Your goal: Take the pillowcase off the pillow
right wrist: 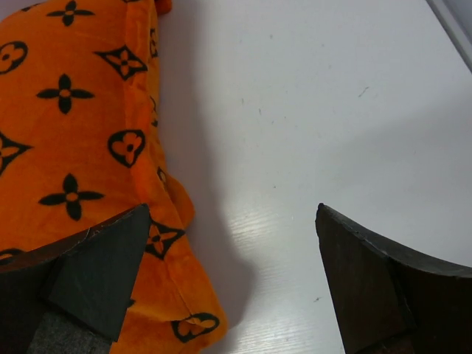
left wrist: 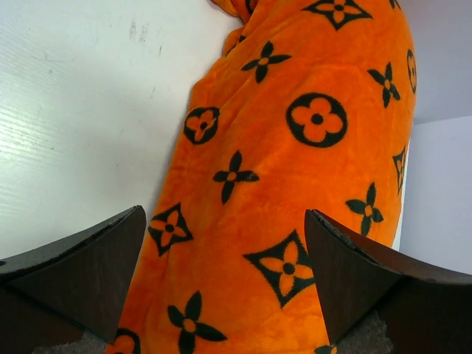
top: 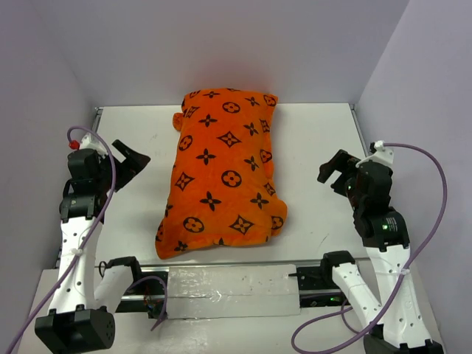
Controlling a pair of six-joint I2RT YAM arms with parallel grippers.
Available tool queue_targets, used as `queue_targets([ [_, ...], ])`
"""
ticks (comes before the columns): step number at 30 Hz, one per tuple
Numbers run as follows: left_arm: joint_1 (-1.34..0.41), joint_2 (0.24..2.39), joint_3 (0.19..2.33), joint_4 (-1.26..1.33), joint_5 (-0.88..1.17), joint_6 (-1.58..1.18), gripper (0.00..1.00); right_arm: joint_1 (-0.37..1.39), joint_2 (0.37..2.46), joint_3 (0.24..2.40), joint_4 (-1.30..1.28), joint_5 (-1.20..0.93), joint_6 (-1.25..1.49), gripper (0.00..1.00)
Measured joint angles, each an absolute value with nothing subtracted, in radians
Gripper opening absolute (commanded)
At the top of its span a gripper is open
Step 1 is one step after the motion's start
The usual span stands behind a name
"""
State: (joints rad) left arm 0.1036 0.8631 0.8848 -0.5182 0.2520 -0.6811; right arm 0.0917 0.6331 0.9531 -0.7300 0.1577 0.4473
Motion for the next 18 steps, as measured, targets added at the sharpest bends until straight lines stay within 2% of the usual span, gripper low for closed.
queue_targets([
  [7,0.104,0.860,0.881,-0.519,0.255,-0.690,0.99,0.098,0.638,0.953,-0.725,0.058,0.398,1.00],
  [10,0.104,0.860,0.883,-0.521,0.255,-0.696,0.99,0.196,0.638,0.952,-0.704,0.028,0.374,1.00],
  [14,0.104,0.873,0.909,-0.545,0.230,-0.698,0.99,0.552,0.743,1.019,-0.696,0.125,0.349,1.00],
  [18,0.104,0.921,1.004,-0.583,0.169,-0.704,0.99,1.027,1.081,1.237,-0.687,0.361,0.281,1.00],
])
